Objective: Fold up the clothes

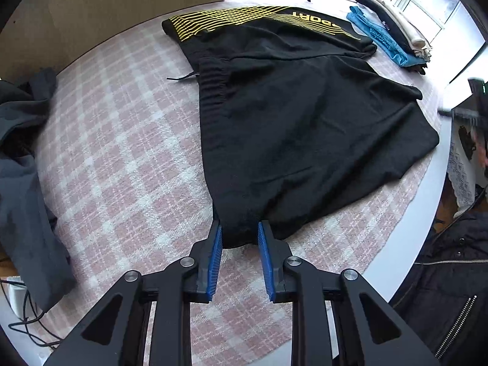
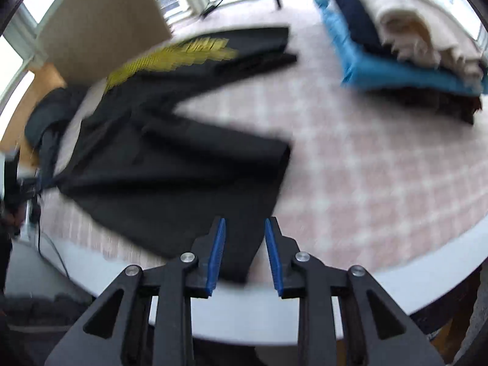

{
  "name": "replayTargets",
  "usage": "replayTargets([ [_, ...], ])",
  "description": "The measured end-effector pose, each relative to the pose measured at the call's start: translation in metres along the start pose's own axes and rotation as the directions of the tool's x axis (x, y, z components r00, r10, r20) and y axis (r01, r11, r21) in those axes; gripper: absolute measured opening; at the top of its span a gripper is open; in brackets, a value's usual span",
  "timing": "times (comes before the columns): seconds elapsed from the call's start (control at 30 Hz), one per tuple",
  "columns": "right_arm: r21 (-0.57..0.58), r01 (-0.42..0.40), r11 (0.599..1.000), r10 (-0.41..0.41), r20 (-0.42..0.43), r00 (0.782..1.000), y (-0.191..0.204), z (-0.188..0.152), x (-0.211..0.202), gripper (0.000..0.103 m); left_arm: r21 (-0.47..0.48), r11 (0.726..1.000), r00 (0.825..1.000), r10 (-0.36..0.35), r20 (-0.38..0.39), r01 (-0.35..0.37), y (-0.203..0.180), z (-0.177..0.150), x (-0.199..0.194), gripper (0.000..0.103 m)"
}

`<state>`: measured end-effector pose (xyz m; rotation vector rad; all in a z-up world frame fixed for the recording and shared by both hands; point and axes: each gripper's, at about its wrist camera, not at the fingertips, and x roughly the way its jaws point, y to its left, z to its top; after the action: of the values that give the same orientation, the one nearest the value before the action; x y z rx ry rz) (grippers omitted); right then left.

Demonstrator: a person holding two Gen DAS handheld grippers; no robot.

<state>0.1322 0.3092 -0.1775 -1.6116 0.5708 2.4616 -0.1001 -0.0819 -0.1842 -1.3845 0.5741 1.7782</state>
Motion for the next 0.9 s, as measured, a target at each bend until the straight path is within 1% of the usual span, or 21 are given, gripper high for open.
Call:
replayTargets([
  [0.07, -0.024, -0.001, 1.0, 0.001, -0.017, 1.0, 0.01, -0.018, 0.005, 0.027, 0.007, 1.0, 1.0, -0.008, -0.003, 0.008, 0.001, 0.001, 0.001, 0.022],
  [0.13, -0.013, -0.013, 1.0, 0.013, -0.032, 0.999, 0.013, -0.029, 0.013, 0.027, 0.015, 1.0, 1.0, -0.01, -0.009, 0.011, 0.003, 0.001, 0.002, 0.022],
  [0.23, 0.001, -0.009, 1.0, 0.009, -0.031, 0.999, 0.017, -0.038, 0.021, 0.027, 0.025, 1.0, 1.0, -0.019, -0.01, 0.019, 0.005, 0.002, 0.001, 0.022],
  [0.27, 0.001, -0.008, 1.0, 0.008, -0.018, 1.0, 0.017, -0.038, 0.021, 0.027, 0.027, 0.999, 1.0, -0.021, -0.009, 0.021, 0.006, 0.002, 0.001, 0.021],
  [0.3, 0.006, -0.021, 1.0, 0.021, 0.0, 1.0, 0.017, -0.039, 0.02, 0.021, 0.029, 0.999, 1.0, -0.022, -0.005, 0.022, 0.007, 0.002, 0.0, 0.021],
  [0.33, 0.011, -0.035, 0.999, 0.035, 0.019, 0.999, 0.016, -0.04, 0.018, 0.012, 0.031, 0.999, 1.0, -0.023, 0.0, 0.023, 0.008, 0.003, -0.001, 0.021],
  [0.37, 0.022, -0.056, 0.998, 0.056, 0.02, 0.998, 0.016, -0.04, 0.018, 0.003, 0.033, 0.999, 1.0, -0.026, 0.003, 0.026, 0.009, 0.003, -0.002, 0.021],
  [0.4, 0.032, -0.077, 0.997, 0.077, 0.02, 0.997, 0.015, -0.041, 0.017, 0.003, 0.039, 0.999, 1.0, -0.027, 0.004, 0.027, 0.01, 0.004, -0.002, 0.021],
  [0.43, 0.037, -0.073, 0.997, 0.073, 0.019, 0.997, 0.014, -0.042, 0.015, 0.003, 0.058, 0.998, 1.0, -0.031, -0.002, 0.031, 0.011, 0.004, -0.003, 0.021],
  [0.47, 0.04, -0.031, 0.999, 0.03, 0.026, 0.999, 0.014, -0.043, 0.01, 0.005, 0.069, 0.997, 0.999, -0.034, -0.005, 0.034, 0.012, 0.005, -0.003, 0.021],
  [0.5, 0.042, 0.012, 0.999, -0.014, 0.034, 0.999, 0.014, -0.045, 0.006, 0.017, 0.072, 0.997, 0.999, -0.037, -0.003, 0.037, 0.012, 0.005, -0.004, 0.021],
  [0.53, 0.046, 0.043, 0.998, -0.045, 0.041, 0.998, 0.016, -0.049, 0.001, 0.027, 0.075, 0.996, 0.999, -0.041, 0.0, 0.041, 0.013, 0.005, -0.005, 0.02],
  [0.57, 0.05, 0.053, 0.997, -0.055, 0.05, 0.997, 0.015, -0.052, -0.002, 0.042, 0.081, 0.996, 0.999, -0.039, 0.005, 0.038, 0.013, 0.005, -0.006, 0.017],
  [0.6, 0.055, 0.05, 0.997, -0.054, 0.057, 0.997, 0.015, -0.051, -0.002, 0.047, 0.083, 0.996, 0.999, -0.039, 0.007, 0.038, 0.014, 0.006, -0.007, 0.011],
  [0.63, 0.06, 0.047, 0.997, -0.051, 0.063, 0.997, 0.015, -0.05, -0.001, 0.047, 0.084, 0.996, 0.999, -0.042, 0.006, 0.041, 0.015, 0.006, -0.007, 0.009],
  [0.77, 0.039, 0.052, 0.998, -0.054, 0.051, 0.997, 0.016, -0.047, 0.004, 0.047, 0.086, 0.995, 0.999, -0.047, 0.004, 0.046, 0.014, 0.01, -0.01, 0.009],
  [0.87, 0.021, 0.032, 0.999, -0.033, 0.043, 0.999, 0.02, -0.047, 0.011, 0.046, 0.094, 0.995, 0.999, -0.048, 0.006, 0.047, 0.014, 0.012, -0.013, 0.009],
  [0.9, 0.023, 0.031, 0.999, -0.032, 0.035, 0.999, 0.02, -0.048, 0.014, 0.045, 0.096, 0.994, 0.999, -0.047, 0.007, 0.047, 0.012, 0.011, -0.014, 0.009],
])
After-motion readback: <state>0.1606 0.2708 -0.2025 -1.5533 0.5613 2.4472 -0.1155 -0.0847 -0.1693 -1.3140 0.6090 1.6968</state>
